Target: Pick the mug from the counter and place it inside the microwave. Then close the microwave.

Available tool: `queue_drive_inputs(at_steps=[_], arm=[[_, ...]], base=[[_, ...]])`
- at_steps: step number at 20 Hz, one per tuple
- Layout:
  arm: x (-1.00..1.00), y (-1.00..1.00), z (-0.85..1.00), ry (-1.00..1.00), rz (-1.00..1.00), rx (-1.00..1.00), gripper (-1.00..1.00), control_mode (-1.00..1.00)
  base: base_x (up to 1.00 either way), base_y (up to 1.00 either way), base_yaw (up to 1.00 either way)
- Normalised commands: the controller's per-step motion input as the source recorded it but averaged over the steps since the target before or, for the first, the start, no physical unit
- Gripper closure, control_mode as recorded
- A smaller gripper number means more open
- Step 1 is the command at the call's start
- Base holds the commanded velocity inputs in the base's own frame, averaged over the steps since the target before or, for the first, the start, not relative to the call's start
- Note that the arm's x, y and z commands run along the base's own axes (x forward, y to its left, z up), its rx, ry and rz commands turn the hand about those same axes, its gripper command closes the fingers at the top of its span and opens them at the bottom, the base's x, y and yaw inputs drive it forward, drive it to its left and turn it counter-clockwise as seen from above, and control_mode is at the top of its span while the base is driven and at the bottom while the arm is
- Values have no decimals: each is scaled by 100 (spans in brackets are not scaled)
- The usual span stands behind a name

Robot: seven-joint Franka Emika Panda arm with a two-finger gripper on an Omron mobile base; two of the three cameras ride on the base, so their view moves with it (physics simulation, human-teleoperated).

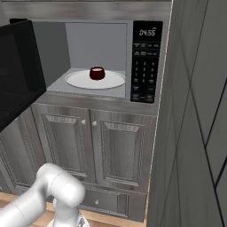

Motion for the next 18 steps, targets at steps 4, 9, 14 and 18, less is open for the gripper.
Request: queue_drive_inputs(at_steps=[4, 9, 14, 18], arm=[[-11, -50, 4, 8, 0, 0, -100, -100], [-6, -61, 2, 9, 0, 0, -100, -100], [0, -75, 7, 7, 0, 0, -100, -100], [0, -80, 14, 4, 2, 0, -100, -100]], base=[[0, 0, 0], [0, 0, 0], [0, 0, 0], [0, 0, 0]])
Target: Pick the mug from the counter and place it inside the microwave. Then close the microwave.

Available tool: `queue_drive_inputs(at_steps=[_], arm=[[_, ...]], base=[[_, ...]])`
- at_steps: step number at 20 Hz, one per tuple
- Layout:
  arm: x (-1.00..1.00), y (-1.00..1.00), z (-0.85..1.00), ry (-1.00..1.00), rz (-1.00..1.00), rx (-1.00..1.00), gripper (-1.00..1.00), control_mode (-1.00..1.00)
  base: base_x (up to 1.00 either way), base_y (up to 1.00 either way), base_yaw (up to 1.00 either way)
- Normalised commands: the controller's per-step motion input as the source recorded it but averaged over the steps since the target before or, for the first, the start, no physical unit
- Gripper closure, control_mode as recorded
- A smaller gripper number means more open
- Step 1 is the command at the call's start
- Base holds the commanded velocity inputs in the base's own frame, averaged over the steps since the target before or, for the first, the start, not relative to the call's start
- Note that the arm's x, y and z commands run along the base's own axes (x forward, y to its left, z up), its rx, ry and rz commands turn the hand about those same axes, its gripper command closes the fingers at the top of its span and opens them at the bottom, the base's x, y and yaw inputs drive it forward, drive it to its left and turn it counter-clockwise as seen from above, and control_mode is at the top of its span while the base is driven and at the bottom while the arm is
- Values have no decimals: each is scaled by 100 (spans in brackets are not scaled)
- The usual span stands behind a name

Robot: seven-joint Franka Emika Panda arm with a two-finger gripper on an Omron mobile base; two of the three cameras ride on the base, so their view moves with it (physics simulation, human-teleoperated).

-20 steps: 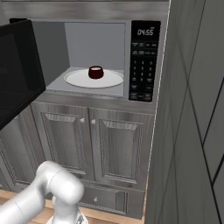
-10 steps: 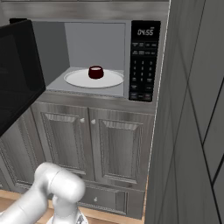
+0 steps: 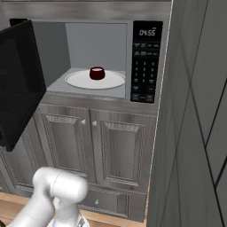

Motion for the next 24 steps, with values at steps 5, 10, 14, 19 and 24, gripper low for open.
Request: queue_drive_inputs(at_steps=[5, 10, 14, 19, 24], arm=[[1, -80, 19, 0, 4, 0, -100, -100], [11, -68, 23, 0, 6, 3, -100, -100], [27, -52, 13, 0, 9, 3, -100, -100], [46, -43, 5, 0, 12, 5, -100, -100], [47, -29, 9, 0, 15, 10, -100, -100]], base=[[0, 0, 0], [0, 0, 0], [0, 0, 0], [0, 0, 0], [0, 0, 0]])
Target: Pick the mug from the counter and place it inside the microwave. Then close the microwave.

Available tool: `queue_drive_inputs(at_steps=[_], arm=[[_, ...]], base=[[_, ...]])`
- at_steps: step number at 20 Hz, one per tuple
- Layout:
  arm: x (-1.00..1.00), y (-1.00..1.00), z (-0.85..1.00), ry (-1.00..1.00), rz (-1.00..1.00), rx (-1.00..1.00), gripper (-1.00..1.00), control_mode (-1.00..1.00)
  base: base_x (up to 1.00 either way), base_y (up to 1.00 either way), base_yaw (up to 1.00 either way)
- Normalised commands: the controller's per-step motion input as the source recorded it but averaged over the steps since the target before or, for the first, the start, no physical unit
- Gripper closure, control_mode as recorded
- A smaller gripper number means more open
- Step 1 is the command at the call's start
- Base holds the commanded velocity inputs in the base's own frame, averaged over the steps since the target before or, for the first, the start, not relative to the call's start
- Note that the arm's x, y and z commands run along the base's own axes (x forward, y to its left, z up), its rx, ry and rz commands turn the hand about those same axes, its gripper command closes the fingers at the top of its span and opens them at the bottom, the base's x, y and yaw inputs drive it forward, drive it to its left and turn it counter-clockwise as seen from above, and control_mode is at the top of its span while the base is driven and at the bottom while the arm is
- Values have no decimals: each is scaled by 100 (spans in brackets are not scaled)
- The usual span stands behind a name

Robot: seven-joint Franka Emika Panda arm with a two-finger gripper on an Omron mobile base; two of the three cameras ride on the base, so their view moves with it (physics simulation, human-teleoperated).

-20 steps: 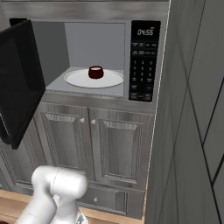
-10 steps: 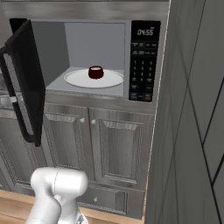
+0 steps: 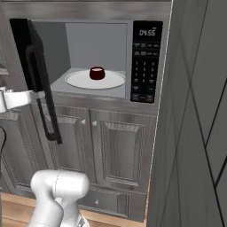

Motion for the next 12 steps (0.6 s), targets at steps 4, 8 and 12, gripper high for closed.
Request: queue_drive_inputs(at_steps=[4, 8, 12], arm=[[61, -27, 18, 2, 14, 15, -100, -100], [62, -23, 22, 4, 13, 16, -100, -100], [63, -24, 26, 7, 15, 13, -100, -100]], base=[[0, 0, 0], [0, 0, 0], [0, 0, 0]])
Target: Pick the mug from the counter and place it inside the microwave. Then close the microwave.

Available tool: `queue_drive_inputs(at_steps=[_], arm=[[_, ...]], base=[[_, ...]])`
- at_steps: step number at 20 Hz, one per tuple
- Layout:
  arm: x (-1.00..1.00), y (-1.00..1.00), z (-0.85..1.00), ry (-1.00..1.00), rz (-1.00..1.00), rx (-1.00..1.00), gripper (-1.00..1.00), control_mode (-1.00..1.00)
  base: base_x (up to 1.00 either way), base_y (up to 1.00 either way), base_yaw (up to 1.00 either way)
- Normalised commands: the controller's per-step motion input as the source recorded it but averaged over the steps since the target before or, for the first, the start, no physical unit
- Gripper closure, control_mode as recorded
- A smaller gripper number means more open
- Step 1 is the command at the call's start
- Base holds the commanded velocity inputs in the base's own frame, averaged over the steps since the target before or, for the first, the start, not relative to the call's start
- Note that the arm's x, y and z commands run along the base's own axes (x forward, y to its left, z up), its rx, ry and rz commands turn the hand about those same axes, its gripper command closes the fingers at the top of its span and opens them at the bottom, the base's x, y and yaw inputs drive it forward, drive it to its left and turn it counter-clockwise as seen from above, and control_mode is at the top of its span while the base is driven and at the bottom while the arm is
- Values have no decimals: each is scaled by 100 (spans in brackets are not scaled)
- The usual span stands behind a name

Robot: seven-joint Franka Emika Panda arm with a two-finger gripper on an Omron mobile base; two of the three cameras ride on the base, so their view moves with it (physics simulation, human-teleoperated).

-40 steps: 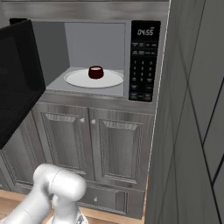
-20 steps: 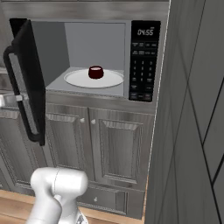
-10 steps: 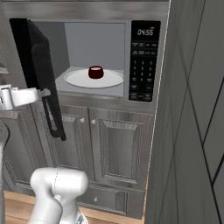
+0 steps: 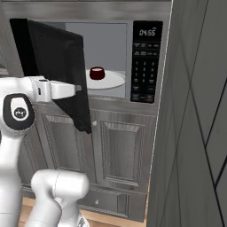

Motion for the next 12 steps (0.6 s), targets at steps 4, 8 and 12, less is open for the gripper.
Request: queue_drive_inputs(at_steps=[4, 8, 12], arm=[[59, -20, 26, 6, 15, 11, -100, -100], [68, -23, 20, 2, 19, 11, -100, -100], [62, -19, 16, 1, 20, 9, -100, -100]], base=[[0, 0, 0], [0, 0, 0], [0, 0, 0]])
